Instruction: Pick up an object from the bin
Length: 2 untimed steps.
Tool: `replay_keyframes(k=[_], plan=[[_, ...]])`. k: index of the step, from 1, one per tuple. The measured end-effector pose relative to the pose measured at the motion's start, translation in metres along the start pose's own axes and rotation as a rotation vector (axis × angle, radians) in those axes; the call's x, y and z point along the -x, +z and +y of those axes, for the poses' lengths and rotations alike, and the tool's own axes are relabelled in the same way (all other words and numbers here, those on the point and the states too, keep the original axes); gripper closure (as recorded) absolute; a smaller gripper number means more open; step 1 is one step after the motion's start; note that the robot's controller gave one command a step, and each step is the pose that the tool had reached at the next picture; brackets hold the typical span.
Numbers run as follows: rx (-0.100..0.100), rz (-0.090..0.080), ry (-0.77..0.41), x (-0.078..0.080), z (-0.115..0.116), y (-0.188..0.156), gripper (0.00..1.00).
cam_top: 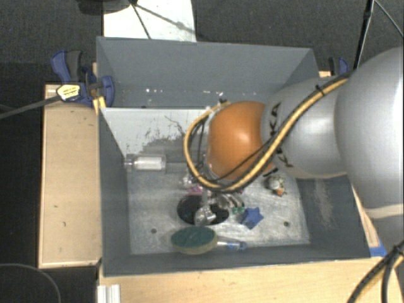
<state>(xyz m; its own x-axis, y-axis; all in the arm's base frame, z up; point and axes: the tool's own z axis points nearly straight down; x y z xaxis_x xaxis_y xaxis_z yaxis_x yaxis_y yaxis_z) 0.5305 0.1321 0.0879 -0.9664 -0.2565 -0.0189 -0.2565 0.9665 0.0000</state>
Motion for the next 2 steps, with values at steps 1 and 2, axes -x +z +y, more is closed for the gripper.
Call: replay_keyframes(k=[1,2], plan=[[0.003,0.009,0.002,-0.002,0.003,0.000,1.00],[-0.001,0.010,0.031,-0.008,-0.016,-0.102,1.00]])
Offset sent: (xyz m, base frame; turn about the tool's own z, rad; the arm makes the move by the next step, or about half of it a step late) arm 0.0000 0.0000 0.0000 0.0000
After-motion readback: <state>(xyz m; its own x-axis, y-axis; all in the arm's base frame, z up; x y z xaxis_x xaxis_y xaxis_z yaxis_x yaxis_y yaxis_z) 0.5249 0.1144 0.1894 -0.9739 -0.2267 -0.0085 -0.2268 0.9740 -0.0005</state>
